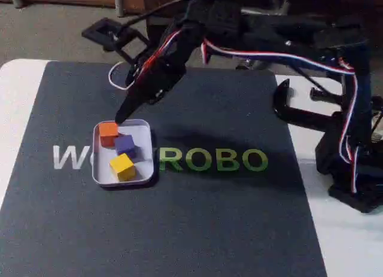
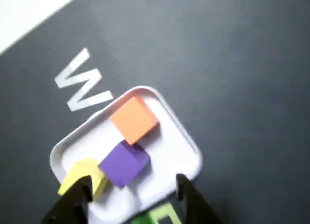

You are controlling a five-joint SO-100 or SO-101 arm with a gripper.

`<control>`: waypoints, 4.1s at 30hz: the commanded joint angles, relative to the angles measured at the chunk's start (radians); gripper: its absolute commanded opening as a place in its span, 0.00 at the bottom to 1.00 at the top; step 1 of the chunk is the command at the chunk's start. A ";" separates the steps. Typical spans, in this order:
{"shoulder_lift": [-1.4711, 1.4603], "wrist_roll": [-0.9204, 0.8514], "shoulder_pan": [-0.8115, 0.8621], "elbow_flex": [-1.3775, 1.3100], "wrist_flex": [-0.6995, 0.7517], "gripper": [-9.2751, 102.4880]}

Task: Move blocks one by one until all three blocks are in the tray.

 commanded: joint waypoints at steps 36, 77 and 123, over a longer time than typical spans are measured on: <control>1.557 -0.399 -0.092 1.173 0.161 0.01; 2.161 -0.463 -0.236 1.976 0.229 0.01; 2.161 -0.460 -0.238 1.976 0.229 0.02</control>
